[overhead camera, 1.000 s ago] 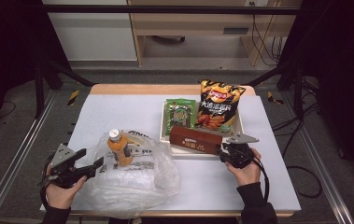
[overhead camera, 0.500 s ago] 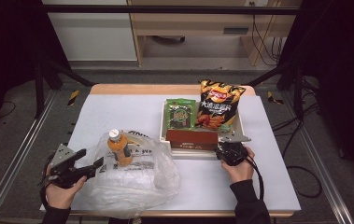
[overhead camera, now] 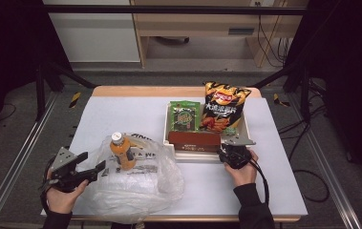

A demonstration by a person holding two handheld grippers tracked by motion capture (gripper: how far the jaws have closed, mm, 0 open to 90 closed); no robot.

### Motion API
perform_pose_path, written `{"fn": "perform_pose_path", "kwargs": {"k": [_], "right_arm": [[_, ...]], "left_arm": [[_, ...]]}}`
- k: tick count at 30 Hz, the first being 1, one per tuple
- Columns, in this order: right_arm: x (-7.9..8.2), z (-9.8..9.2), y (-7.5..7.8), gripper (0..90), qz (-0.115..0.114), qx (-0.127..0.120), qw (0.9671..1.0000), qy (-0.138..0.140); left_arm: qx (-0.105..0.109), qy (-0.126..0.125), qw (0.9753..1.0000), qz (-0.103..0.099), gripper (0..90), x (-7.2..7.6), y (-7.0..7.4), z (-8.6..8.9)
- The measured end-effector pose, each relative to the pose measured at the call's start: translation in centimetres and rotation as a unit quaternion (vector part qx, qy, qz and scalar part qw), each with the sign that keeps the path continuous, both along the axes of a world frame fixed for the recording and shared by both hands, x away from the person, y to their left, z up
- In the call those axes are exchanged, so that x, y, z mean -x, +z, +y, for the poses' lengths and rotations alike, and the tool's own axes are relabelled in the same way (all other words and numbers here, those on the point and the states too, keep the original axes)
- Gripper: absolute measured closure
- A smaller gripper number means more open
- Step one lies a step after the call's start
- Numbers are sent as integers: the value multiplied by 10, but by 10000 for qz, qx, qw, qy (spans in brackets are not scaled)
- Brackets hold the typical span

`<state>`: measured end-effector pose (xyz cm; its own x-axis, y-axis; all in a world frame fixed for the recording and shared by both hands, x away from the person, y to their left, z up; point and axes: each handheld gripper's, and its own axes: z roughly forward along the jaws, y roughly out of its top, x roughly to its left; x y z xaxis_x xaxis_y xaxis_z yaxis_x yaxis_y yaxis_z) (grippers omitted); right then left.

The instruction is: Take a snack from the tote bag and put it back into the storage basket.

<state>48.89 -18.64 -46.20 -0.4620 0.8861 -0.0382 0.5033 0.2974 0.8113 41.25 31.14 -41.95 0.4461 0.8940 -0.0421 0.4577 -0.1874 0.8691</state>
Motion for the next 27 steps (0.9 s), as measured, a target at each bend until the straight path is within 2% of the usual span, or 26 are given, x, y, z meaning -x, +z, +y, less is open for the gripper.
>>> {"fn": "perform_pose_path", "kwargs": {"k": [12,17,27], "right_arm": [[-5,1,-6,690,-61,101,9999,-34],[0,2,0,621,-182,3,9998,46],[23,-3,19,483,-397,-433,9982,154]], "left_arm": [[18,-17,10000,-18,231,0,1,0],[87,-22,9999,-67,231,1,3,1],[164,-131,9993,-324,231,4,20,-3]]}}
